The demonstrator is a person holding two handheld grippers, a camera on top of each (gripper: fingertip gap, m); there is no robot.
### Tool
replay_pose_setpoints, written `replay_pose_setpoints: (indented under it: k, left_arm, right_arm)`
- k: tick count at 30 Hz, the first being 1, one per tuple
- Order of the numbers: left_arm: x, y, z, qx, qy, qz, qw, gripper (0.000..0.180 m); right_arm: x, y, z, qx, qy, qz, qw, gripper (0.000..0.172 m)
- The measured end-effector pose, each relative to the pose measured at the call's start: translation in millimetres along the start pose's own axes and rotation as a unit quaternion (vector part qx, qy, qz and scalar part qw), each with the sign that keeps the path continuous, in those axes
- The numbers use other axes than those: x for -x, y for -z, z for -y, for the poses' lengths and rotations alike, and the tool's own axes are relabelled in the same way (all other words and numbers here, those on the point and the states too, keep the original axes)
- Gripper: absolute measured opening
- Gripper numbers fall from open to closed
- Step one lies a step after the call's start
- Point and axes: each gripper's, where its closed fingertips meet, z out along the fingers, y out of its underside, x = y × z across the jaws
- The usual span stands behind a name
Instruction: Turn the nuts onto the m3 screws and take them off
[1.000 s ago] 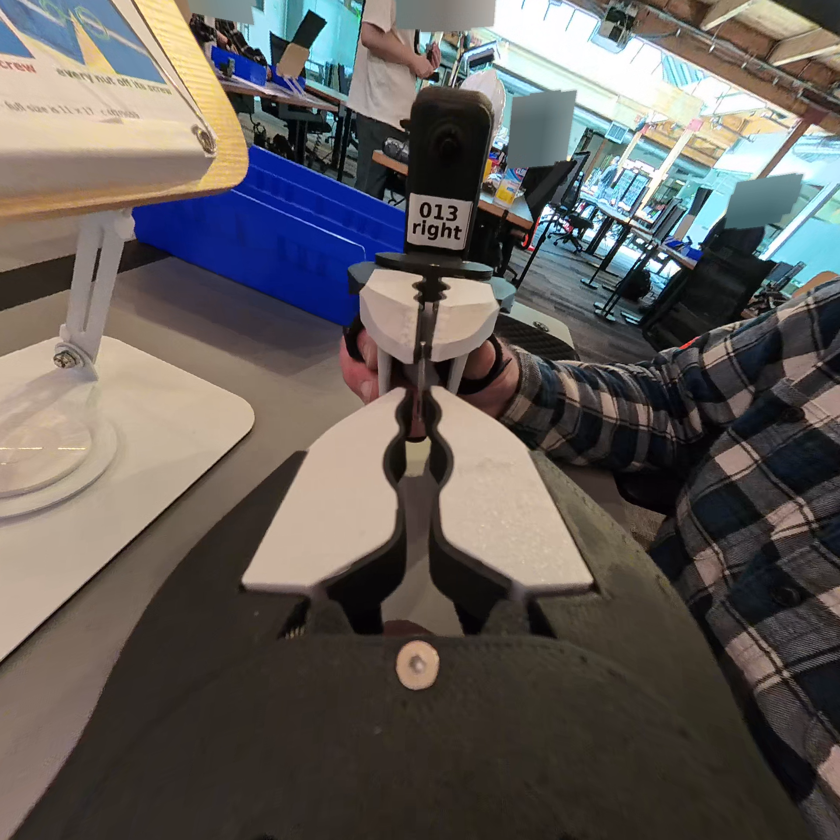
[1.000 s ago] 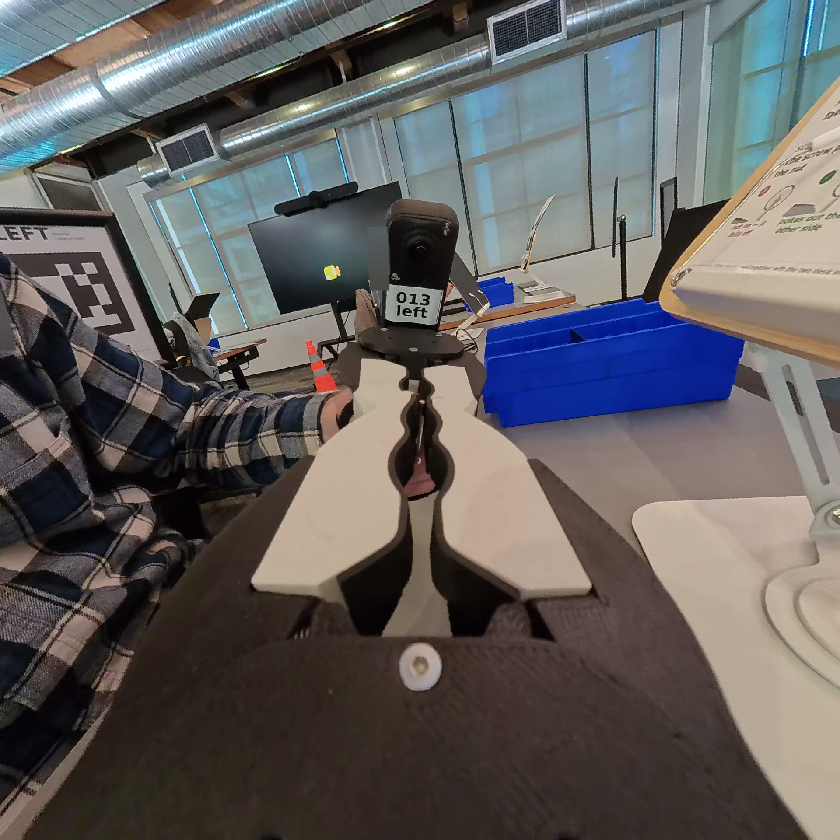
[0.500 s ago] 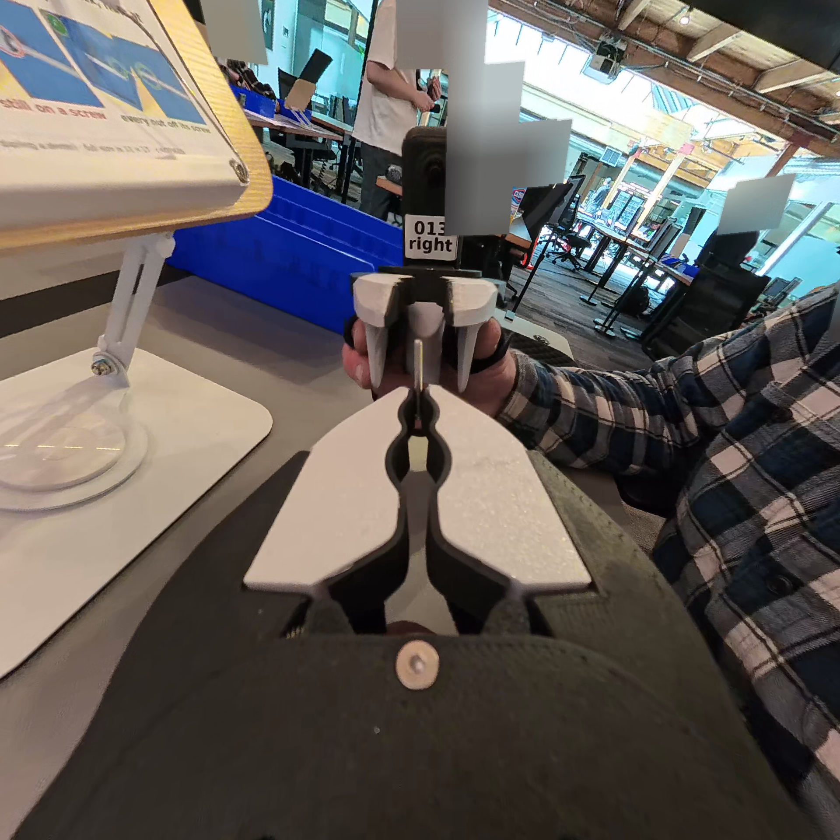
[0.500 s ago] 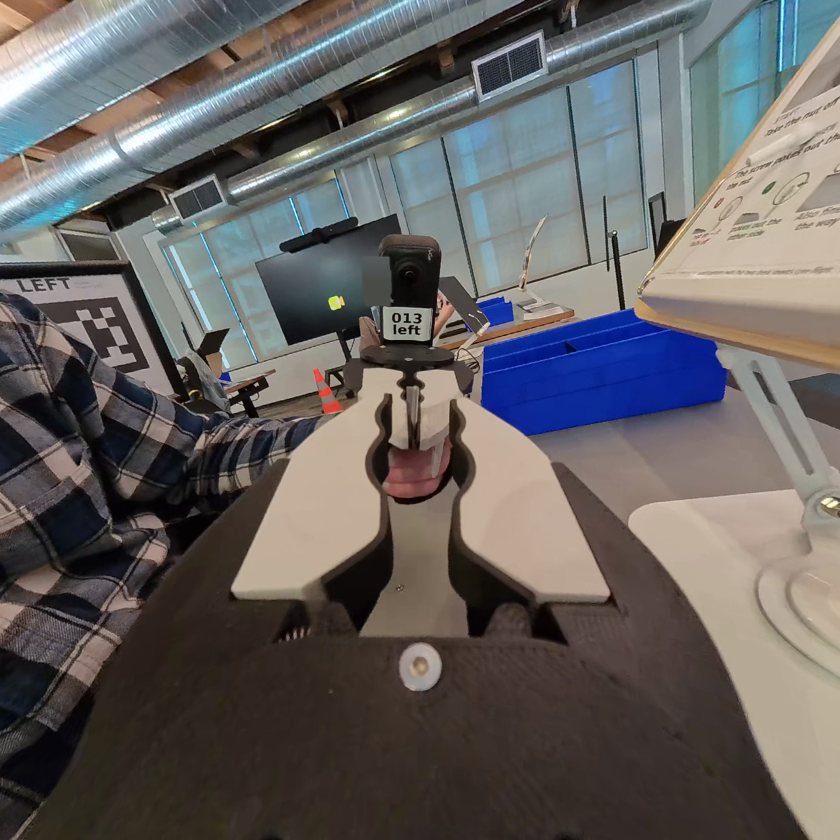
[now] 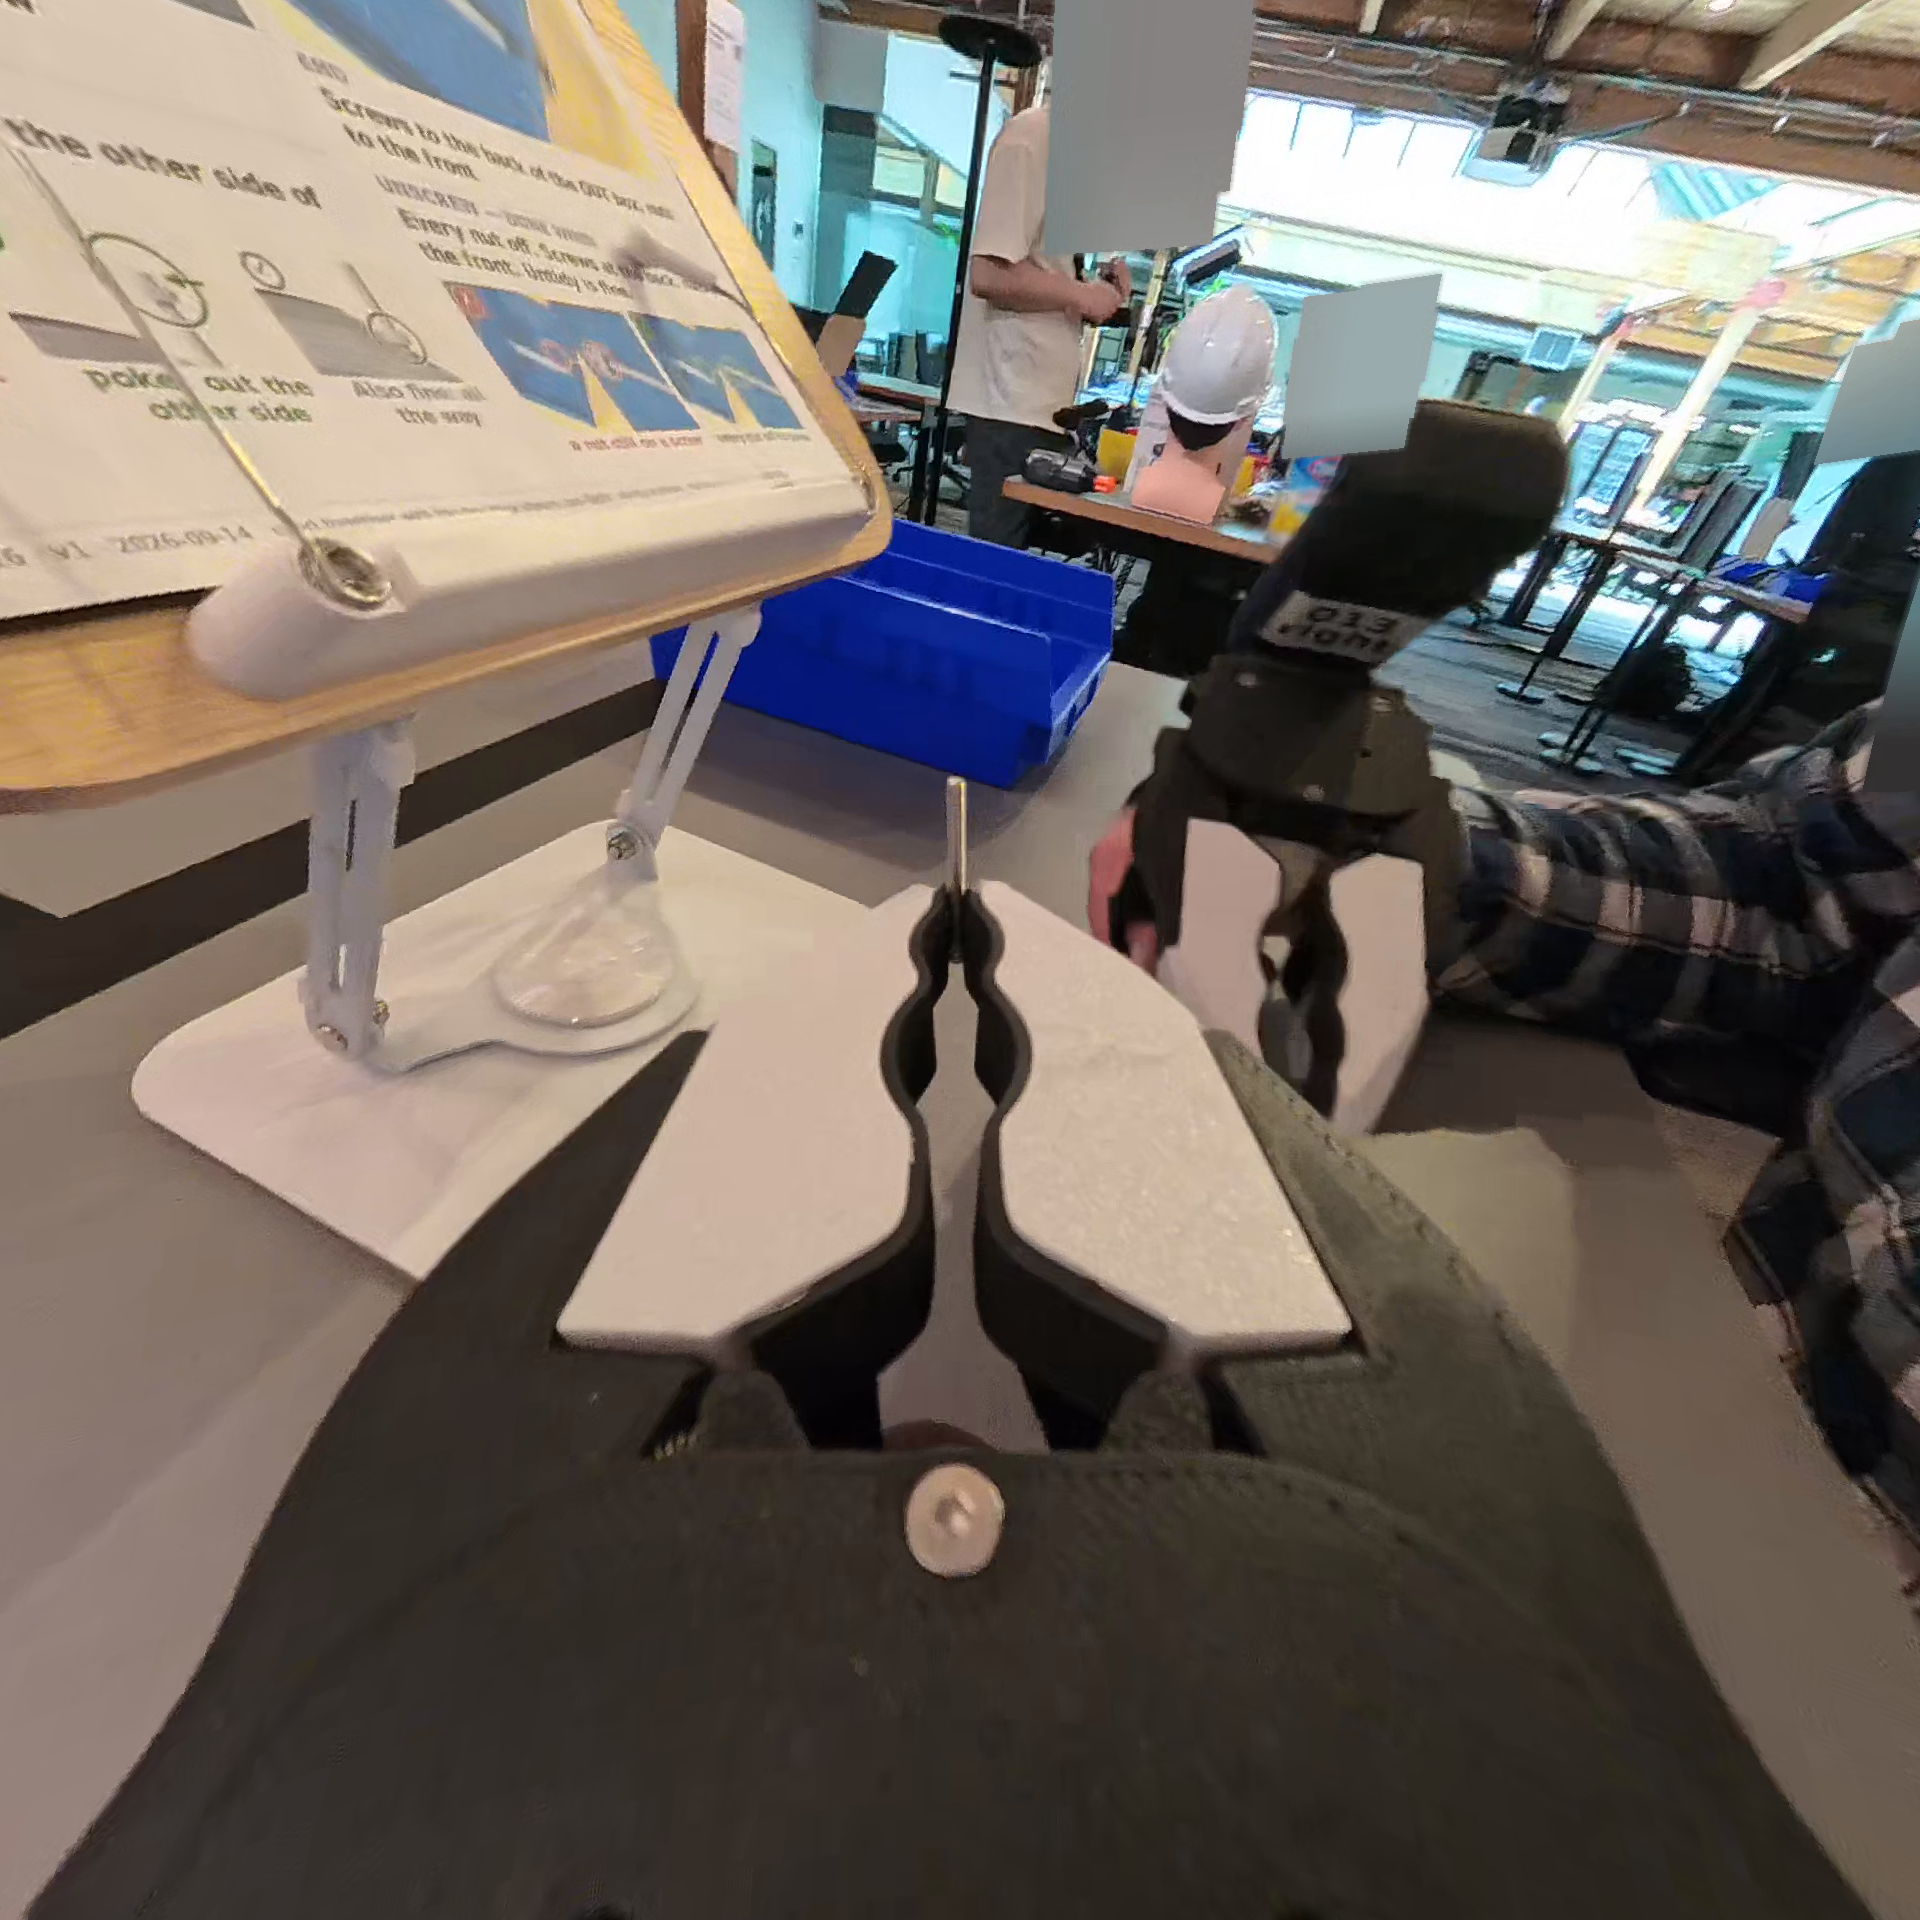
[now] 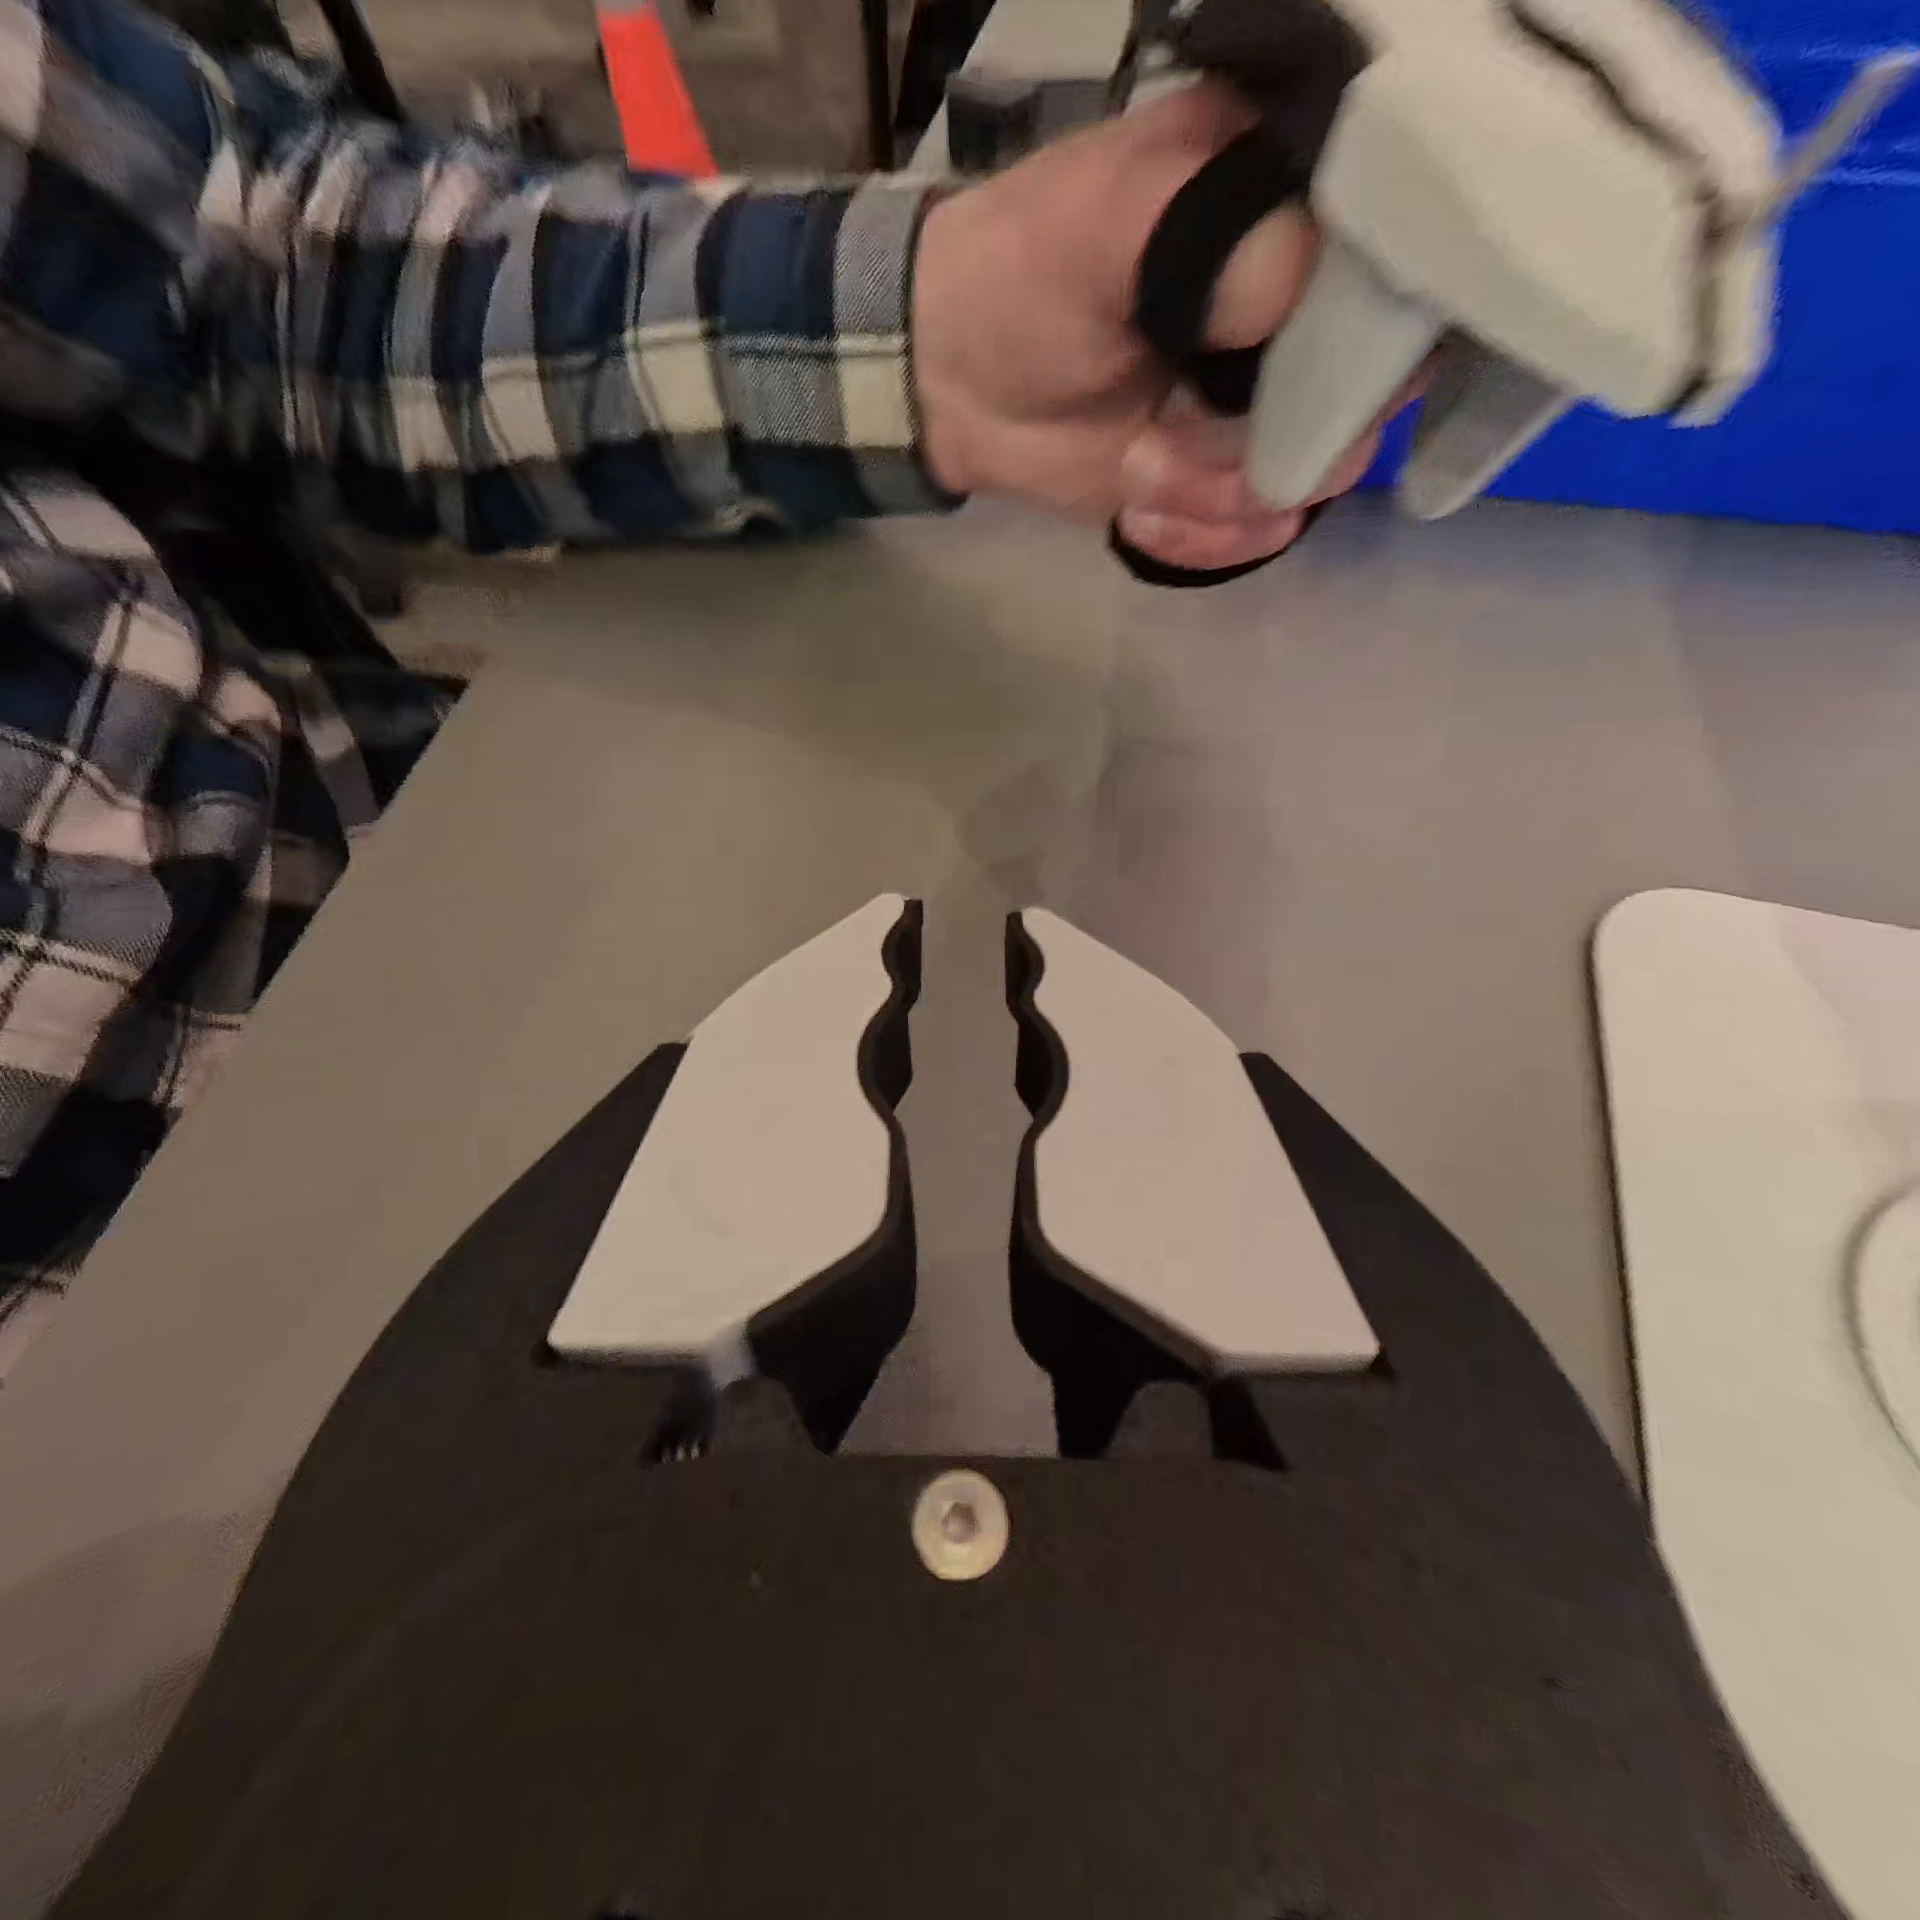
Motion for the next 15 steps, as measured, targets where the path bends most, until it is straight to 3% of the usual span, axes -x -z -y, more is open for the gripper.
replay_pose_setpoints:
  k: [6,15]
  left_arm:
    - [20,-6,-14,0.017,-0.019,0.007,1.000,0.001]
    - [31,-8,-21,0.013,-0.015,0.002,1.000,0.001]
  right_arm:
    - [10,-39,-26,0.124,0.037,0.016,0.991,0.016]
    - [9,-55,-44,0.208,0.044,0.032,0.977,0.014]
